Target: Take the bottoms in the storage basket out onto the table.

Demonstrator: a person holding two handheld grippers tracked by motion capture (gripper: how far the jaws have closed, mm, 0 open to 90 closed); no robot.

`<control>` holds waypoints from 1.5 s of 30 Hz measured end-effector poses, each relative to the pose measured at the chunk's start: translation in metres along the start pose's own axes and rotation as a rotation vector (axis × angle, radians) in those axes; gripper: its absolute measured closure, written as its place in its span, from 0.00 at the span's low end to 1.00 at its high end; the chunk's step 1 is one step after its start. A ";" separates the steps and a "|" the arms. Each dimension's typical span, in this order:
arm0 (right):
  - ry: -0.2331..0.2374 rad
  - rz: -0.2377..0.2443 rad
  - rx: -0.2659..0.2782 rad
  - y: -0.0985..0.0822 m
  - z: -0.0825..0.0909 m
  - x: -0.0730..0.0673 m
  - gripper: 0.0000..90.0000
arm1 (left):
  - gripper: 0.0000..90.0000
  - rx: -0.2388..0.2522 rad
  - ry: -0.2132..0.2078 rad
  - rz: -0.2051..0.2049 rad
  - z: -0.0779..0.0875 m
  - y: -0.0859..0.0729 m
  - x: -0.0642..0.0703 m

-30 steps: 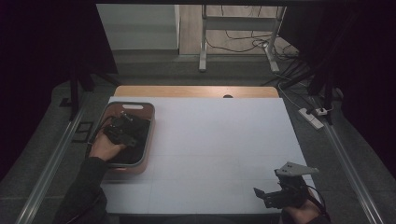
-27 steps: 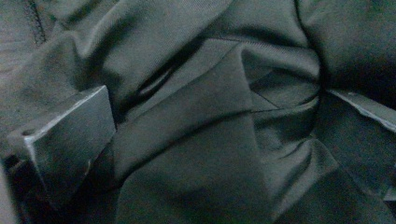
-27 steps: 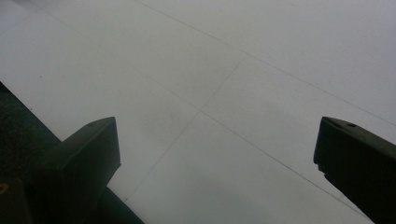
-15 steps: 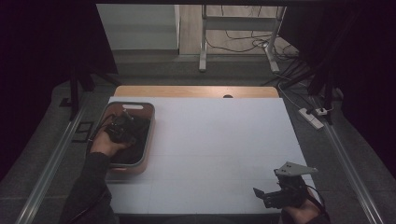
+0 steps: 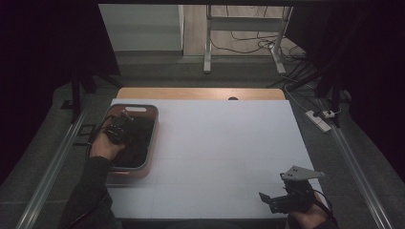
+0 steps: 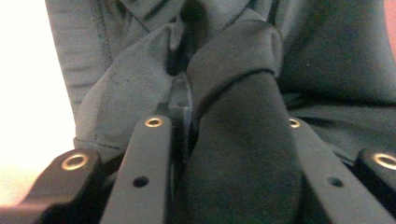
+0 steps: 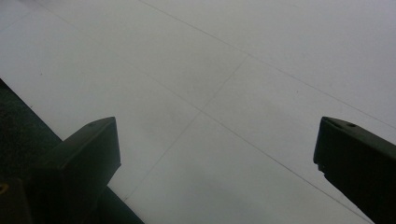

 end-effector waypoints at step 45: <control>0.004 0.009 0.001 -0.001 0.001 -0.001 0.00 | 0.81 0.495 0.012 0.014 0.134 0.023 0.012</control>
Point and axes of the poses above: each handheld gripper's, and its own axes: z roughly backward along the jaws, y roughly out of its top, x roughly to its right, the point moved 6 cm from there along -z, roughly forward along the jaws, and after that the axes turned 6 degrees about -z, right-handed, at the moved point
